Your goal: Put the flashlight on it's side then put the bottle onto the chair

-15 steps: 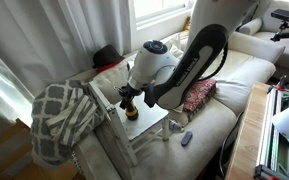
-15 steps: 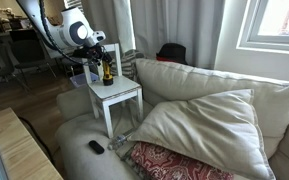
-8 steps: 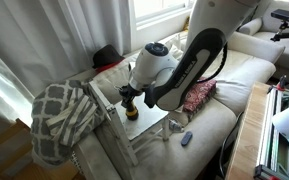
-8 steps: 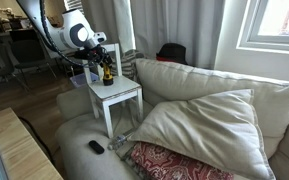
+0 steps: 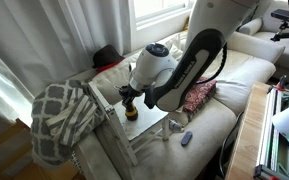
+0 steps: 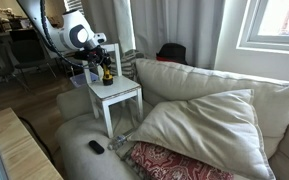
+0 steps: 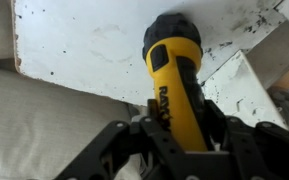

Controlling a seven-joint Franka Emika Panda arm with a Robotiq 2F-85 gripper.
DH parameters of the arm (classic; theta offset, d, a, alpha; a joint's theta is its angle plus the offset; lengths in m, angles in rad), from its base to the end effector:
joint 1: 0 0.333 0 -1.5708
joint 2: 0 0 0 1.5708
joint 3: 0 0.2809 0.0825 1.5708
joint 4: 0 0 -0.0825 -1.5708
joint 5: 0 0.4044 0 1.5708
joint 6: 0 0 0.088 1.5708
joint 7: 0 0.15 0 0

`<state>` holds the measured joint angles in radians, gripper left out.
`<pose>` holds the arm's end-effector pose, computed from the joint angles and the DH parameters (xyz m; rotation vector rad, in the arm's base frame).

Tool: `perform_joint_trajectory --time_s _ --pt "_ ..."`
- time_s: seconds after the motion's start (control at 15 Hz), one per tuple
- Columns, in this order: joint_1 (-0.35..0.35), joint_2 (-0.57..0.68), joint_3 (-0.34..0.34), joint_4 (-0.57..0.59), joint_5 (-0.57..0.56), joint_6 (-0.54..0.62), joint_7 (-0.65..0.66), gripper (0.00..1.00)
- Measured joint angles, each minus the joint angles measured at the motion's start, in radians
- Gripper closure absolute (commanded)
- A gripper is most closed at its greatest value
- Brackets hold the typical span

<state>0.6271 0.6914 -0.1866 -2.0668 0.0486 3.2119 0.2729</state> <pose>0.5641 0.2540 0.0641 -2.9734 -0.2810 -0.7182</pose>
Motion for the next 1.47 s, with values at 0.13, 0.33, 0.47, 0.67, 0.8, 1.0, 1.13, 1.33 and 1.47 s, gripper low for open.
perform_joint_trajectory --time_s 0.13,0.33,0.47,0.67,0.8,1.0,1.13,1.33,1.47 --pt "-0.018 -0.004 0.018 -0.001 0.0 -0.005 -0.009 0.76" --pt "-0.031 -0.024 0.035 -0.003 0.0 -0.041 -0.02 0.76" --pt "-0.047 -0.045 0.064 -0.005 0.0 -0.08 -0.026 0.76" --pt "-0.105 -0.086 0.145 -0.005 0.0 -0.174 -0.041 0.76" --pt "-0.137 -0.113 0.181 -0.005 -0.001 -0.255 -0.042 0.76" --pt "-0.176 -0.137 0.203 -0.002 -0.001 -0.385 -0.038 0.76" --pt "-0.194 -0.135 0.21 0.002 -0.001 -0.425 -0.034 0.76" --pt "-0.237 -0.114 0.256 0.018 0.01 -0.428 -0.031 0.76" --pt "-0.255 -0.097 0.274 0.04 0.012 -0.423 -0.027 0.76"
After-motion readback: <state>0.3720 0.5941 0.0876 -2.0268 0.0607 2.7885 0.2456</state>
